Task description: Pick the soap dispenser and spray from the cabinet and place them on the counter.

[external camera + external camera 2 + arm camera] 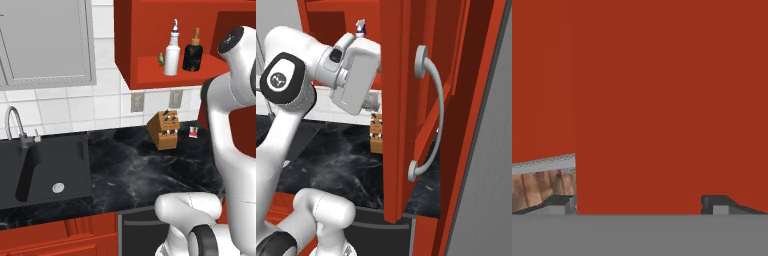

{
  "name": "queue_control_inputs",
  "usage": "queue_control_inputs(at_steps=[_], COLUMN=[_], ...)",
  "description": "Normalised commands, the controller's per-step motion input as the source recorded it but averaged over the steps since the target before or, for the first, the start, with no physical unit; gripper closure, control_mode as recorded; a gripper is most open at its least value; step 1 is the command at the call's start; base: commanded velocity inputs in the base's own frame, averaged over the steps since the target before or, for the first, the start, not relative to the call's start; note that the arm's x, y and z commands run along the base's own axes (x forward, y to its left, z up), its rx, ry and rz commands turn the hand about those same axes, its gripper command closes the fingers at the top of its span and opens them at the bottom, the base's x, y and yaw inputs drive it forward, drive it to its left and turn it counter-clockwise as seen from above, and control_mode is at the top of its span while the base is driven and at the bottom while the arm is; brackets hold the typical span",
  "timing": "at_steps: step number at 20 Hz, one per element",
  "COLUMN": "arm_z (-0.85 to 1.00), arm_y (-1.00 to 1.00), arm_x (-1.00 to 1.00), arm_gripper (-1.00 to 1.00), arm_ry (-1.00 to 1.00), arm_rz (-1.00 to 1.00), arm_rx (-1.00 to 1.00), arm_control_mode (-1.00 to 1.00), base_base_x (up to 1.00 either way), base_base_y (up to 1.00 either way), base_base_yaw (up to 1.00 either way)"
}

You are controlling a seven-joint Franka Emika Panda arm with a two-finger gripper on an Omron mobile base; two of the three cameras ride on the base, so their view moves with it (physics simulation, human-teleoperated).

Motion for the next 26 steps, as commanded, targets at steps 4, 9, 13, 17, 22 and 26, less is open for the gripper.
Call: queue_control_inputs(at_steps=[4,9,13,17,22,26], arm_z=[0.00,-0.02,-0.06,-0.08,-0.04,-0.08], arm_y=[0.35,0.42,0.48,0.44,0.29,0.17], arm_x=[0.00,0.00,0.00,0.00,0.00,0.00], arm_gripper=[-1.00,-1.00,-1.00,-1.00,-1.00,-1.00], arm_ry=[-0.16,-0.11,-0.07,-0.08,-0.03,-0.05], arm_rz=[0.16,0.16,0.20,0.21,0.23,0.24], arm_rx=[0.05,0.09,0.13,0.14,0.17,0.11], arm_control_mode=[-1.00,-1.00,-1.00,-1.00,-1.00,-1.00], base_base_x=[0.00,0.00,0.00,0.00,0.00,0.00], base_base_y=[0.00,0.00,0.00,0.00,0.00,0.00], base_base_yaw=[0.00,0.00,0.00,0.00,0.00,0.00])
